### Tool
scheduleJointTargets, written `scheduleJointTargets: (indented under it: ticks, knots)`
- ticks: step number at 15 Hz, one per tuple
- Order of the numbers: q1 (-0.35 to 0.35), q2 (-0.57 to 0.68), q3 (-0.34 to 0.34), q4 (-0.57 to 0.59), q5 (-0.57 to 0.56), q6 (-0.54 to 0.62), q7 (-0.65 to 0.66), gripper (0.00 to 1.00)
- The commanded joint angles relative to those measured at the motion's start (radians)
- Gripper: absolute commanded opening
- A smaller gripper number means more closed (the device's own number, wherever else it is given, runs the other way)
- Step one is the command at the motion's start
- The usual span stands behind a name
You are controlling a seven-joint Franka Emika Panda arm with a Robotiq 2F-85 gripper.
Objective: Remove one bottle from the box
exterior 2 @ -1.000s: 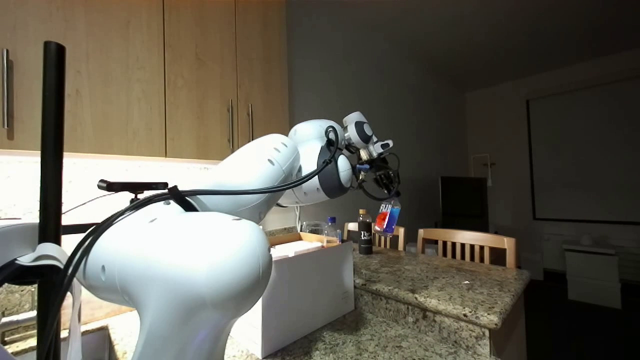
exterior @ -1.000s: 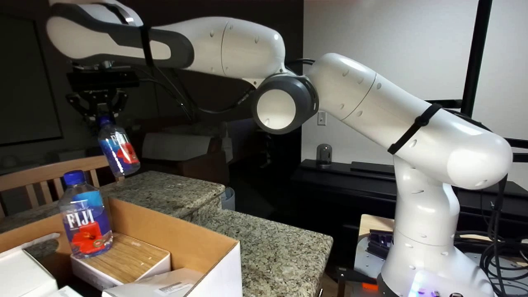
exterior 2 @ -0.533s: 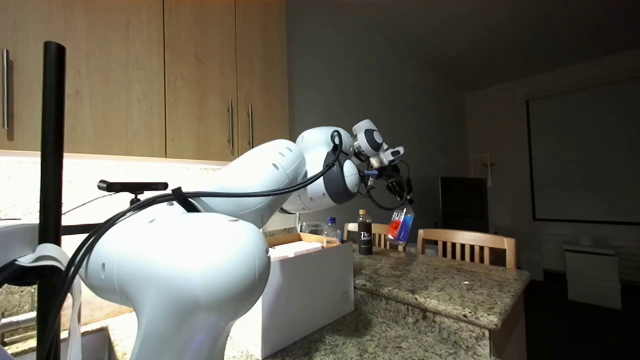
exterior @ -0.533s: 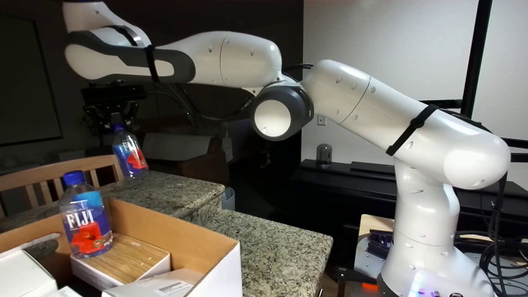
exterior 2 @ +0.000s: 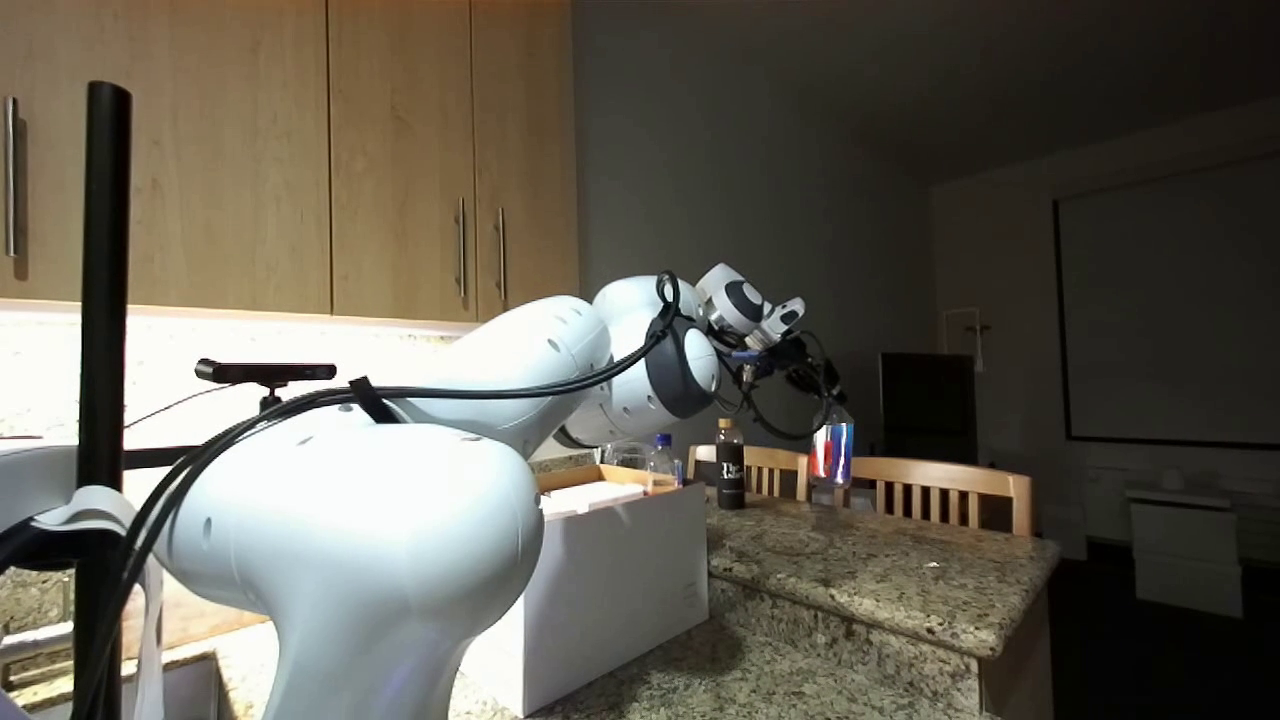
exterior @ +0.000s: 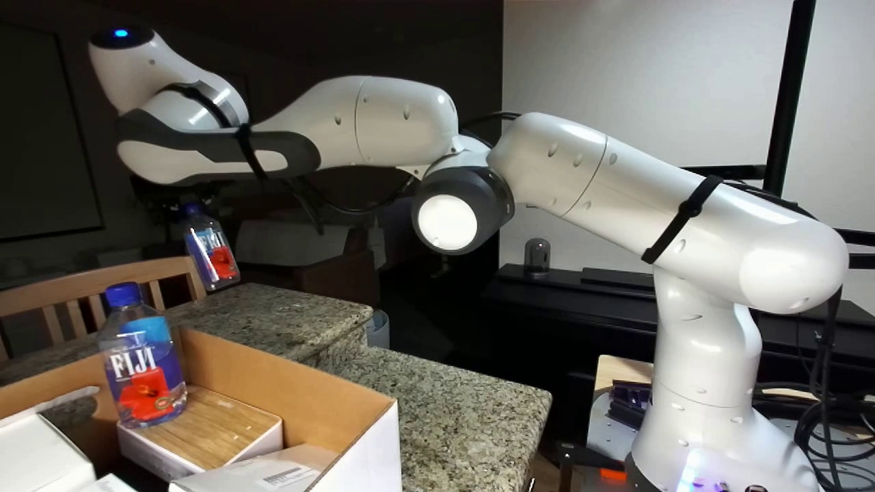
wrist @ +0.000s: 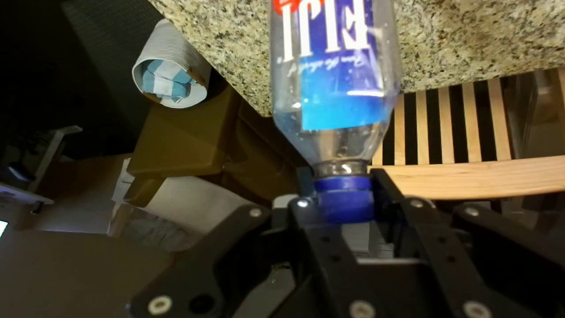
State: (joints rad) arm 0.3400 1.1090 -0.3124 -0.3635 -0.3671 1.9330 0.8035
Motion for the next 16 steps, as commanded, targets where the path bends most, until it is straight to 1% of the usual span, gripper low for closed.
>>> scheduleJointTargets:
  ticks: [1, 2, 5, 9, 12, 16]
  knots:
    - [-0.001, -0.001, 0.002, 0.001, -0.004, -0.001, -0.001, 0.35]
    - [-0.001, -0.001, 0.002, 0.003, -0.004, -0.001, -0.001, 0.14]
    - [0.015, 0.024, -0.046, 0.003, -0.052, 0.072, 0.071, 0.14]
    - [0.035, 0.083, -0.133, 0.003, -0.134, 0.195, 0.26, 0.15]
    - [0.047, 0.131, -0.166, 0.002, -0.16, 0.222, 0.396, 0.15]
    - [0.039, 0.173, -0.179, 0.002, -0.158, 0.197, 0.494, 0.15]
